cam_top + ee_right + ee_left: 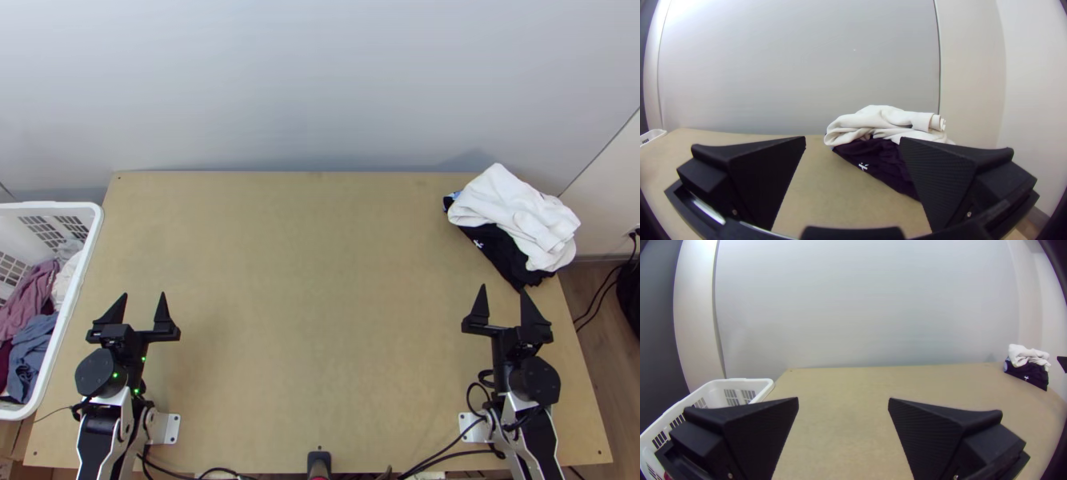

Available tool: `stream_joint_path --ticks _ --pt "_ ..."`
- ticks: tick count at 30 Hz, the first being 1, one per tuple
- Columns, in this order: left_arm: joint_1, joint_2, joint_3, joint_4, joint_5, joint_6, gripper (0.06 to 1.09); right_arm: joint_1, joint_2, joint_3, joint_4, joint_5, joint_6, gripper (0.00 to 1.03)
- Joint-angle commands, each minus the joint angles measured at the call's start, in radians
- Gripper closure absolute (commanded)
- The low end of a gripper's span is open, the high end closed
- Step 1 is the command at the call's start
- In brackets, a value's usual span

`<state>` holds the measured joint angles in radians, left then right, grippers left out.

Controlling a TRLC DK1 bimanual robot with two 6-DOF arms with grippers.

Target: Fold the t-shirt

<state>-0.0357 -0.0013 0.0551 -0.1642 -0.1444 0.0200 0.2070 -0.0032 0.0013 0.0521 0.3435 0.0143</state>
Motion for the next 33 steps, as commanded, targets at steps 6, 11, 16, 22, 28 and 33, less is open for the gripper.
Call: stream_joint_path --ticks 6,11,16,22,28,33 --pt "0.0 0.0 0.0 0.0 0.0 0.0 0.1 0.0 0.0 0.0 0.0 0.0 0.001 0.04" --pt "0.0 0.0 0.0 0.0 0.0 0.0 0.1 0.022 -0.001 0.0 0.014 0.0 0.006 0.04" --pt "-0.001 0.0 0.0 0.0 0.003 0.0 0.1 0.012 -0.001 0.002 0.054 0.002 -0.042 0.04" --pt "-0.004 0.0 0.0 -0.001 0.006 -0.008 0.1 0.085 -0.001 0.0 0.158 0.0 -0.05 0.04" --pt "-0.009 0.001 0.002 -0.003 0.011 -0.095 0.1 0.071 -0.001 0.0 0.221 0.019 -0.244 0.05" --pt "-0.024 0.0 0.005 0.018 0.012 0.083 0.1 0.097 -0.003 0.012 0.322 0.019 -0.425 0.16"
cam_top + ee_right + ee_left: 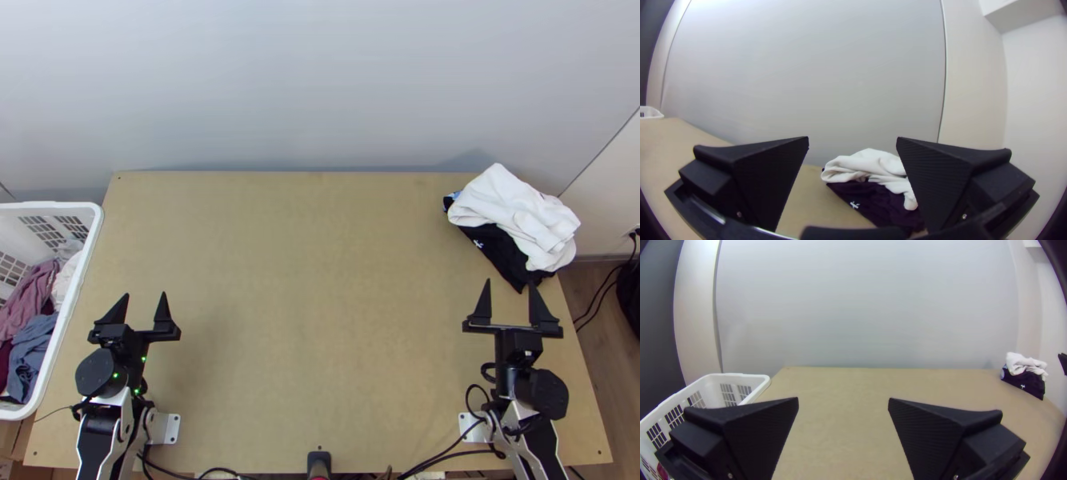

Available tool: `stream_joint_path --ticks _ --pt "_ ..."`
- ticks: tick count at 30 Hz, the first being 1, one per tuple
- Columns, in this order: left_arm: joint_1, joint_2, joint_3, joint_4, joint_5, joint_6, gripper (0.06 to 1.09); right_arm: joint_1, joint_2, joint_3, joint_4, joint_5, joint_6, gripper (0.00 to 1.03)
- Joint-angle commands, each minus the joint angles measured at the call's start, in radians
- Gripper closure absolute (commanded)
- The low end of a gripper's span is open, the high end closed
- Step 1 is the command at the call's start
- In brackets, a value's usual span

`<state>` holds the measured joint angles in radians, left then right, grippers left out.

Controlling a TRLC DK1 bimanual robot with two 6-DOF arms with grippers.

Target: Fold the t-shirt

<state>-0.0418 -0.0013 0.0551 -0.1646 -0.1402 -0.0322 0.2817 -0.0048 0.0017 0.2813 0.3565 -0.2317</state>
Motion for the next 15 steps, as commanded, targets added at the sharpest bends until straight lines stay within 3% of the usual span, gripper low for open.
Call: stream_joint_path --ticks 1,8,12,15 --pt "-0.024 0.0 0.008 0.03 -0.001 0.14 0.1 0.022 -0.001 0.015 0.094 0.007 -0.196 0.15" --pt "0.042 0.073 0.181 -0.015 -0.047 0.12 0.1 0.036 0.106 0.153 0.035 0.067 -0.221 0.04" --pt "0.071 0.281 0.359 -0.056 -0.114 0.092 0.1 0.034 0.322 0.328 -0.001 0.131 -0.172 0.04" --pt "0.145 0.458 0.528 -0.104 -0.114 0.055 0.1 0.04 0.477 0.488 -0.148 0.168 -0.113 0.04"
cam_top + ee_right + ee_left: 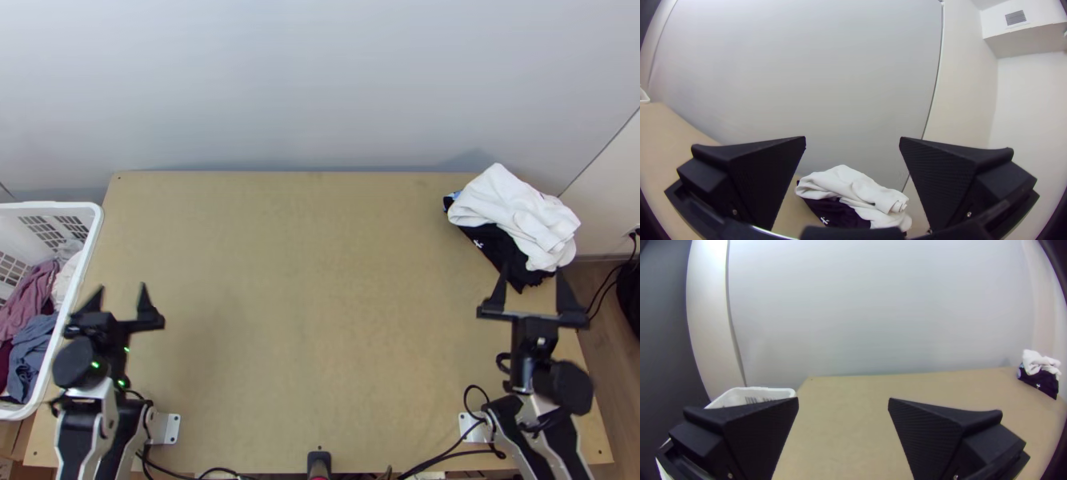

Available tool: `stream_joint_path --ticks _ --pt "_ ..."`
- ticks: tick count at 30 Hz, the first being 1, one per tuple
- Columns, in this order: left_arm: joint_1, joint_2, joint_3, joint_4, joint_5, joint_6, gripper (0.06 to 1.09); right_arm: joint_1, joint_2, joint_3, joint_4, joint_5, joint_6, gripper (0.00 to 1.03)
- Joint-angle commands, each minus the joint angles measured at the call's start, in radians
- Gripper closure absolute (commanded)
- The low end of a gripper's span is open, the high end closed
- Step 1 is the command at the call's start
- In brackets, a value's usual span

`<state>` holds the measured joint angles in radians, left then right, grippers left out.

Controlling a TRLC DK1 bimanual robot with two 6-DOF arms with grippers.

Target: Fold the t-shirt

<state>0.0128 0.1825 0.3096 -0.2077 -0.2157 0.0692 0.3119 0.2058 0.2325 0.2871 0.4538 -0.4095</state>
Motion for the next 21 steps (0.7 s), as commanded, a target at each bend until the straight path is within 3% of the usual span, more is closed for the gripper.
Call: stream_joint_path --ticks 1,5,10,12,21 --pt "0.124 0.331 0.327 -0.073 -0.039 -0.068 0.1 0.016 0.316 0.311 -0.226 0.075 0.112 0.04" --pt "0.294 0.551 0.5 -0.114 -0.017 -0.137 0.1 0.036 0.458 0.456 -0.324 0.183 0.222 0.04" --pt "0.639 0.839 0.645 -0.187 0.187 -0.192 0.1 0.151 0.538 0.516 -0.368 0.204 0.221 0.04" --pt "0.773 0.968 0.711 -0.225 0.245 -0.229 0.1 0.13 0.538 0.508 -0.368 0.204 0.304 0.04" --pt "1.099 1.407 0.869 -0.239 0.257 -0.281 0.11 0.13 0.566 0.556 -0.494 0.204 0.319 0.04"
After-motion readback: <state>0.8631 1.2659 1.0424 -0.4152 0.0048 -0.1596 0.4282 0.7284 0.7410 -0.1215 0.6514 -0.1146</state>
